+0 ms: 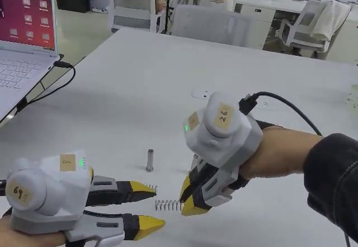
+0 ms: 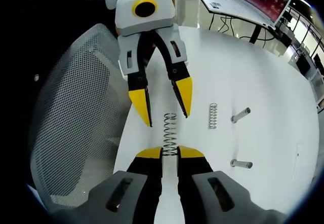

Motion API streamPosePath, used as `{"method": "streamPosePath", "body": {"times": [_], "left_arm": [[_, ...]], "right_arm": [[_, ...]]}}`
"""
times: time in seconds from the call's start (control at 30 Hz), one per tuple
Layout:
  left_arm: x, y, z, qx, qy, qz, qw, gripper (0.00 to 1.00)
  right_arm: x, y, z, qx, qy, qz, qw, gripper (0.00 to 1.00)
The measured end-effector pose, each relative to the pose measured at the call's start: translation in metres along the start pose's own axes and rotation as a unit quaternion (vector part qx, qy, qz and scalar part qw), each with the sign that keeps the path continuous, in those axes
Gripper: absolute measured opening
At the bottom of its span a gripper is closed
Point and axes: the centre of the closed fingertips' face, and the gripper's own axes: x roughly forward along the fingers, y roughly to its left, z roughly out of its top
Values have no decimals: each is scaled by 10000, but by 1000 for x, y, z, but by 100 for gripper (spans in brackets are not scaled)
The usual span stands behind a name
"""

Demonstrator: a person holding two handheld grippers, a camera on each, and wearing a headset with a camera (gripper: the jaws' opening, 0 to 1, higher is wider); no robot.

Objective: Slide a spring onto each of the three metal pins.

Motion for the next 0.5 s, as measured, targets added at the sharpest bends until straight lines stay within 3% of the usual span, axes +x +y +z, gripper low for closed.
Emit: {"method": "streamPosePath", "body": {"times": [0.5], "left_arm": [[2, -4, -2, 28, 50, -129, 9999, 8]], "right_arm": [[3, 3, 6, -231, -11, 62, 9997, 8]]}}
